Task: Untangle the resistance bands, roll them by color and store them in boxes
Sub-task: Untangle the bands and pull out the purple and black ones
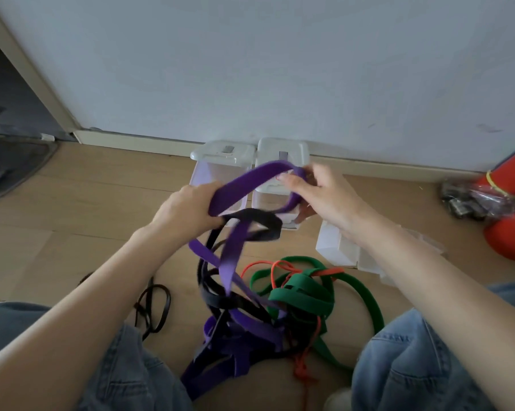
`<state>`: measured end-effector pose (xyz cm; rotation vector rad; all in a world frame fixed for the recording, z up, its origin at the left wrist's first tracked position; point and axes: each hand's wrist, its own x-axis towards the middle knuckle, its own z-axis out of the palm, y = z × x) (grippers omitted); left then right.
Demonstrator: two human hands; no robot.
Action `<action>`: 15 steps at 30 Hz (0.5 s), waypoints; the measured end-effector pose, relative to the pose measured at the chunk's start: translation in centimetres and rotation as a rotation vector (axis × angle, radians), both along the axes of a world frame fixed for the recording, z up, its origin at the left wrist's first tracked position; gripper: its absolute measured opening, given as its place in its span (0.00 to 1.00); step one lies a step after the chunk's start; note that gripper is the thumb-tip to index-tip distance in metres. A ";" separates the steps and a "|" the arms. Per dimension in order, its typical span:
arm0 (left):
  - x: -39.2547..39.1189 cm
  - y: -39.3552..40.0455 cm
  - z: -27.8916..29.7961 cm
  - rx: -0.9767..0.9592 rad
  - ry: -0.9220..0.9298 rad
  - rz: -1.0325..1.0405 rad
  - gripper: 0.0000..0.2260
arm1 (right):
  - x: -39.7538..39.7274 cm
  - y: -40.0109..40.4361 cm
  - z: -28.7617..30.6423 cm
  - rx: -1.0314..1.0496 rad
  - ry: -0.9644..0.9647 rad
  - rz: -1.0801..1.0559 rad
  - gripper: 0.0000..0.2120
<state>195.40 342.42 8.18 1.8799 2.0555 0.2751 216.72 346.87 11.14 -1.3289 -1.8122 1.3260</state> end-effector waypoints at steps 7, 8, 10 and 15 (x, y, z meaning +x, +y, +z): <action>-0.9 -0.3 1.5 -0.070 -0.457 -0.078 0.10 | 1.1 0.7 0.4 0.470 -0.352 0.057 0.08; -0.6 -0.4 1.9 -0.055 -0.560 -0.088 0.10 | 1.3 1.0 0.5 0.442 -0.370 0.064 0.08; 0.1 -0.6 2.1 -0.005 -0.708 -0.062 0.10 | 1.5 1.2 0.8 0.228 -0.185 0.033 0.06; 3.2 -0.7 1.4 -0.112 -0.935 -0.058 0.20 | 0.1 -0.1 2.0 -0.271 0.686 0.037 0.07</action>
